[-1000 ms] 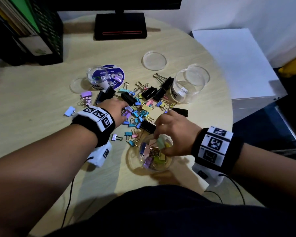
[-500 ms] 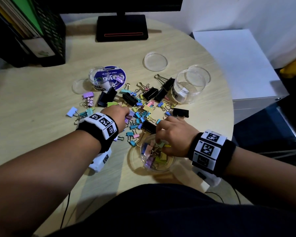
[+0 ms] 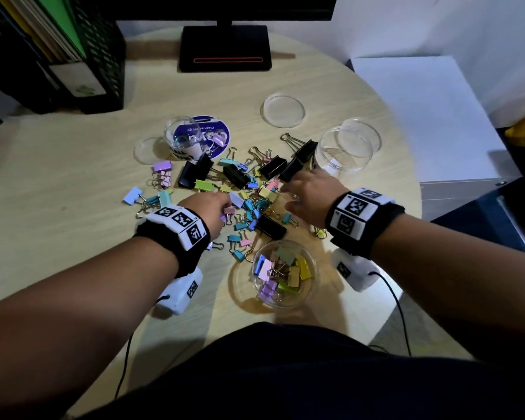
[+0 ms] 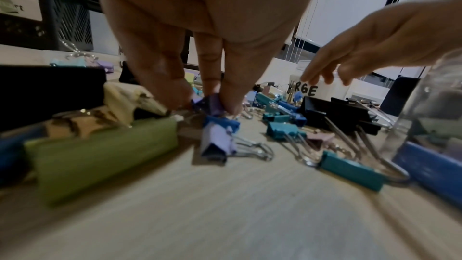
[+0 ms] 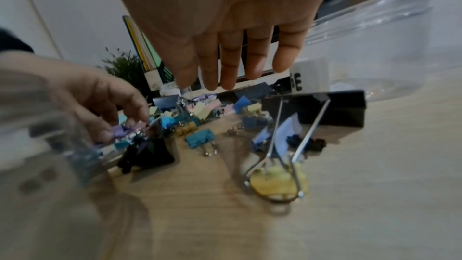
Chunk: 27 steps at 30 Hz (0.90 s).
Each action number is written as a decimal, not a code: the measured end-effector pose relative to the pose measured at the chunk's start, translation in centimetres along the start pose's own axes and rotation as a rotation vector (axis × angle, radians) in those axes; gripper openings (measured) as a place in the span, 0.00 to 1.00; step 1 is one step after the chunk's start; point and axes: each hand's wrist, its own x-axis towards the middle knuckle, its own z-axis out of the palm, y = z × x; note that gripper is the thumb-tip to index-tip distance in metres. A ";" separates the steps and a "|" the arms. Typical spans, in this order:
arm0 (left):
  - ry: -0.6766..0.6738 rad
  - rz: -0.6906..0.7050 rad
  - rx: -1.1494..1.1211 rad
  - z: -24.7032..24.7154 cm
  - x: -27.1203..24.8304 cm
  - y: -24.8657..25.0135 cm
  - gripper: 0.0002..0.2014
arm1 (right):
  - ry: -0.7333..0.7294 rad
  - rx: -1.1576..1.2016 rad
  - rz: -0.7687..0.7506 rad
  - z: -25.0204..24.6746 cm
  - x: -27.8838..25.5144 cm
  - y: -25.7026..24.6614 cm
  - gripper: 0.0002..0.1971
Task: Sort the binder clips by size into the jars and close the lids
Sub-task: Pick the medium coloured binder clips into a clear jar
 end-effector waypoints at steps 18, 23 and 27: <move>-0.111 0.546 -0.188 -1.9 -5.2 7.2 0.15 | -0.074 -0.247 -0.076 0.1 1.9 -0.6 0.18; -0.246 0.633 -0.018 -0.2 -5.8 7.9 0.15 | -0.118 -0.236 -0.015 0.6 1.3 -0.2 0.22; -0.253 0.683 0.114 0.7 -5.8 7.7 0.16 | -0.159 -0.272 0.004 0.6 1.2 -0.1 0.22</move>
